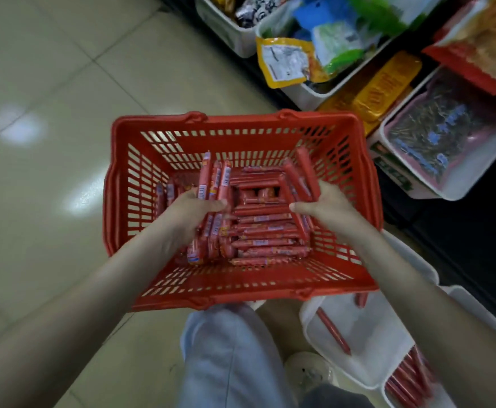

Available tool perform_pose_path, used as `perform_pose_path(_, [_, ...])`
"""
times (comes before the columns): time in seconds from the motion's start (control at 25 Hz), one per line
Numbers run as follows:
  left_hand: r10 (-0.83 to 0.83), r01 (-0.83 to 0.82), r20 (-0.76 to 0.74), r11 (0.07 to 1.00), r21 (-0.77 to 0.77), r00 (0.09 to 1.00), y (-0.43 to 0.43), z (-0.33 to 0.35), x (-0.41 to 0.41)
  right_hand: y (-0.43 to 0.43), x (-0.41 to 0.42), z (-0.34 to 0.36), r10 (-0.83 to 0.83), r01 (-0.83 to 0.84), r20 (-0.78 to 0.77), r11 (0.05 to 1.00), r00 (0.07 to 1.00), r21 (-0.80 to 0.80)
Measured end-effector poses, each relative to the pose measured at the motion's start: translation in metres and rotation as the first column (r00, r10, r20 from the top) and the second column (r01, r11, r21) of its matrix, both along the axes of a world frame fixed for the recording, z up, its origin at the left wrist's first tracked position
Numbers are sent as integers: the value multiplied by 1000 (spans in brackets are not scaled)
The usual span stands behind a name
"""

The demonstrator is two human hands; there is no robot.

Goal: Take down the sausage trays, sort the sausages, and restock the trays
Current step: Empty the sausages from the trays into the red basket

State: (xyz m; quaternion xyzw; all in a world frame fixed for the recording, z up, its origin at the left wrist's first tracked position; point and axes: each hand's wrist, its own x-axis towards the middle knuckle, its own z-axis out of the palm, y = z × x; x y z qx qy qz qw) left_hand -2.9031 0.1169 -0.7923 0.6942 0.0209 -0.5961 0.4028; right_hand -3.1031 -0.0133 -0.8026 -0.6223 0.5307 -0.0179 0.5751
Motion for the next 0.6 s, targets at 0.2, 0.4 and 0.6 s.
perform_pose_path(0.2, [-65, 60, 52, 994, 87, 997, 6, -28, 13, 1, 28, -64, 437, -485, -303, 869, 847, -102])
perform_pose_path(0.4, [-204, 193, 207, 979, 71, 957, 0, -46, 13, 5, 40, -93, 598, -769, -544, 622, 589, -150])
perform_pose_path(0.6, [-352, 327, 374, 936, 132, 858, -6, -64, 12, 0, 31, -106, 605, -833, -608, 520, 514, -187])
